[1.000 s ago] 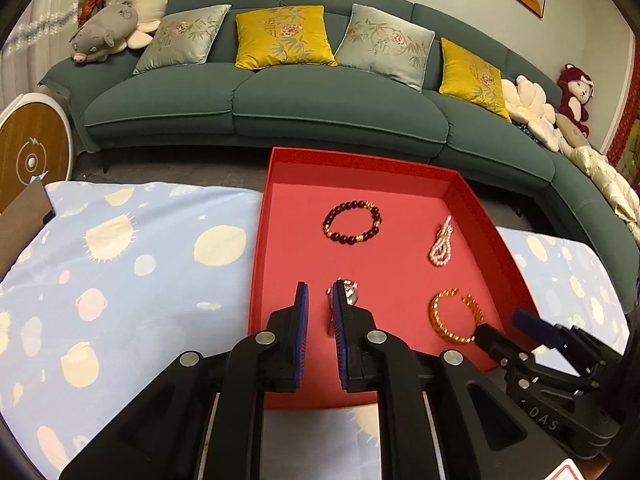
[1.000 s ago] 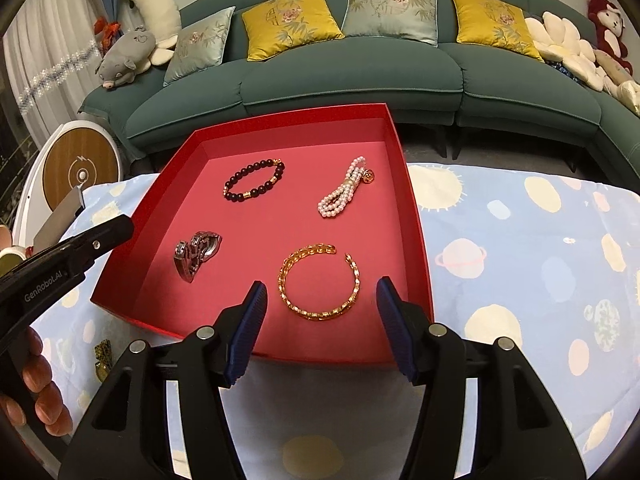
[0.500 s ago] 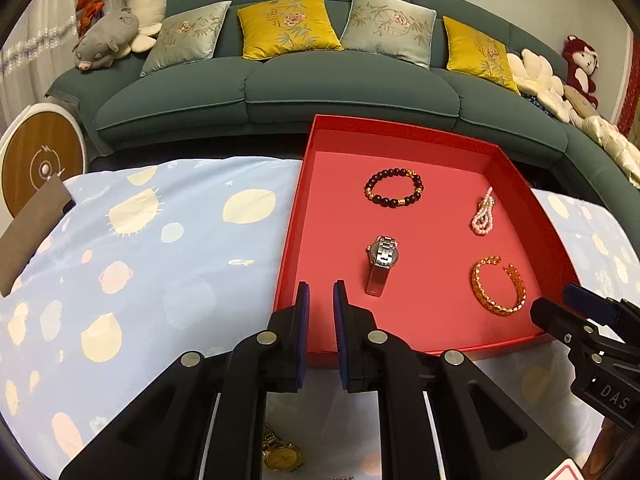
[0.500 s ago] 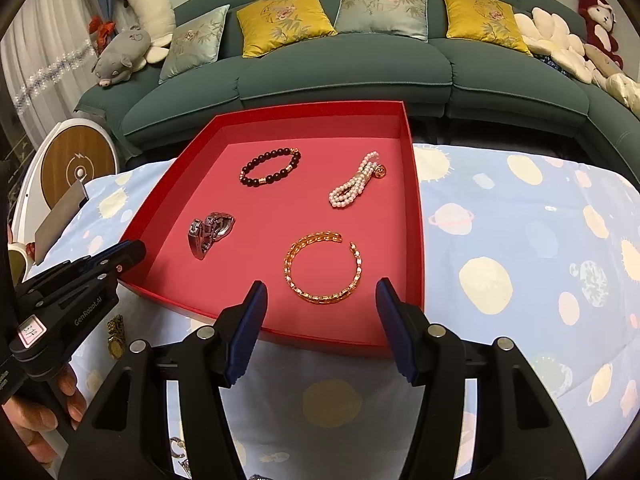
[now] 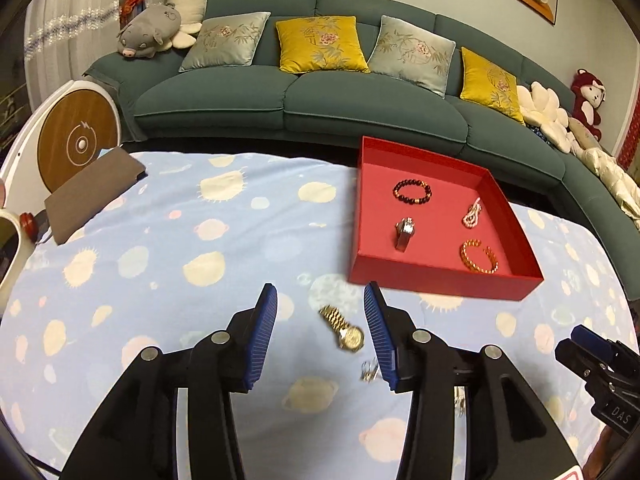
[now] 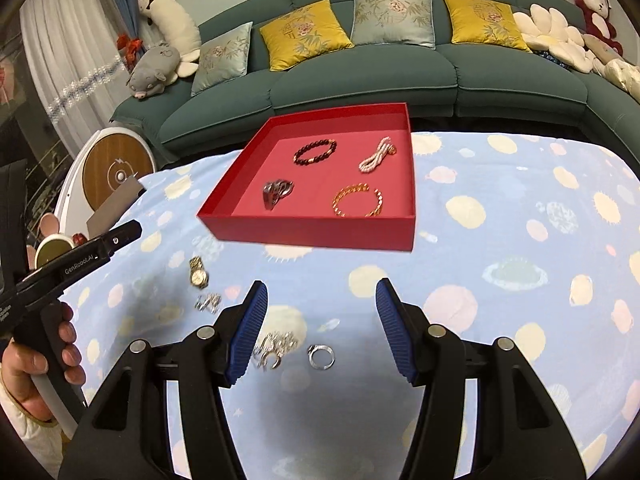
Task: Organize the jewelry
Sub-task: 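Withdraw both grippers from the tray back over the bed, then grasp the gold watch with the left gripper while the right gripper grasps the silver ring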
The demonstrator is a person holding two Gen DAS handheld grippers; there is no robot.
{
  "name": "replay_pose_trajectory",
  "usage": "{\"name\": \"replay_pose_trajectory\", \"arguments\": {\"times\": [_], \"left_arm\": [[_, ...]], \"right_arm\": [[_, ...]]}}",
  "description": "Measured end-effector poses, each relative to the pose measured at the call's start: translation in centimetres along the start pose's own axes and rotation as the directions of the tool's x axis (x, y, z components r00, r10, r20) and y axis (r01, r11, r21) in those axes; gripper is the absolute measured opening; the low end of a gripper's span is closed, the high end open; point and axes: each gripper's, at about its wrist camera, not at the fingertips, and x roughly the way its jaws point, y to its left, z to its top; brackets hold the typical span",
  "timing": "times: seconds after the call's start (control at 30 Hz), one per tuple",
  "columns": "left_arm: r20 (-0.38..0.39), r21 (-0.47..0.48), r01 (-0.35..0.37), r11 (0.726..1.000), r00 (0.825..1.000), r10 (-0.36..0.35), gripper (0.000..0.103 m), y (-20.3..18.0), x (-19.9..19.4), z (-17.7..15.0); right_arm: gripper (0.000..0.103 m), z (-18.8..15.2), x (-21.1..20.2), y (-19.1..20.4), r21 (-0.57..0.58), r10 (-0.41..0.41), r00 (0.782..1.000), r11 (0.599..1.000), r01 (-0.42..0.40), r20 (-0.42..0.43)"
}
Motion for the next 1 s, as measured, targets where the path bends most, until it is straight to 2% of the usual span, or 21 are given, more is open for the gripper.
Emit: {"name": "replay_pose_trajectory", "arguments": {"times": [0.2, 0.33, 0.5, 0.6, 0.63, 0.77, 0.83, 0.87, 0.9, 1.0], "left_arm": [[-0.097, -0.036, 0.082, 0.996, 0.992, -0.085, 0.044, 0.9, 0.6, -3.6], [-0.14, 0.011, 0.082, 0.997, 0.987, -0.08, 0.044, -0.2, 2.6, -5.3], [-0.13, -0.086, 0.101, 0.991, 0.985, -0.111, 0.044, 0.0, 5.1, -4.2], [-0.144, -0.078, 0.081, 0.994, 0.985, -0.091, 0.045, -0.9, 6.9, -3.4], [-0.148, -0.063, 0.061, 0.996, 0.986, -0.07, 0.048, -1.3, 7.4, -3.3], [-0.147, -0.019, -0.01, 1.0, 0.989, 0.007, 0.048, -2.2, 8.9, -3.1], [-0.148, -0.002, -0.025, 1.0, 0.989, 0.024, 0.043, -2.5, 9.1, -3.0], [-0.147, 0.003, -0.024, 1.0, 0.989, 0.024, 0.028, -2.5, 9.1, -3.0], [-0.149, 0.01, -0.018, 1.0, 0.989, 0.02, 0.02, -2.6, 9.0, -3.0], [-0.164, -0.006, 0.016, 1.0, 0.986, -0.017, 0.02, -2.4, 8.8, -3.0]], "right_arm": [[0.054, -3.0, 0.0, 2.9, -0.146, -0.016, 1.0, 0.989, 0.012, -0.025], [0.054, -3.2, 0.9, 2.7, -0.132, -0.021, 0.999, 0.991, 0.014, -0.049], [0.054, -3.0, 1.6, 1.8, -0.081, -0.018, 0.998, 0.997, 0.013, -0.062], [0.054, -2.9, 2.0, 1.6, -0.079, -0.021, 0.998, 0.997, 0.016, -0.066], [0.054, -2.9, 2.1, 1.5, -0.08, -0.022, 0.997, 0.997, 0.017, -0.069], [0.054, -3.0, 2.6, 1.0, -0.086, -0.04, 0.995, 0.996, 0.032, -0.088], [0.054, -3.4, 2.9, 0.4, -0.081, -0.057, 0.993, 0.996, 0.049, -0.106], [0.054, -3.7, 3.0, 0.1, -0.076, -0.061, 0.991, 0.996, 0.053, -0.115], [0.054, -4.0, 3.2, -0.2, -0.074, -0.065, 0.99, 0.996, 0.056, -0.125], [0.054, -5.1, 3.6, -0.7, -0.095, -0.078, 0.986, 0.993, 0.064, -0.149]]}}
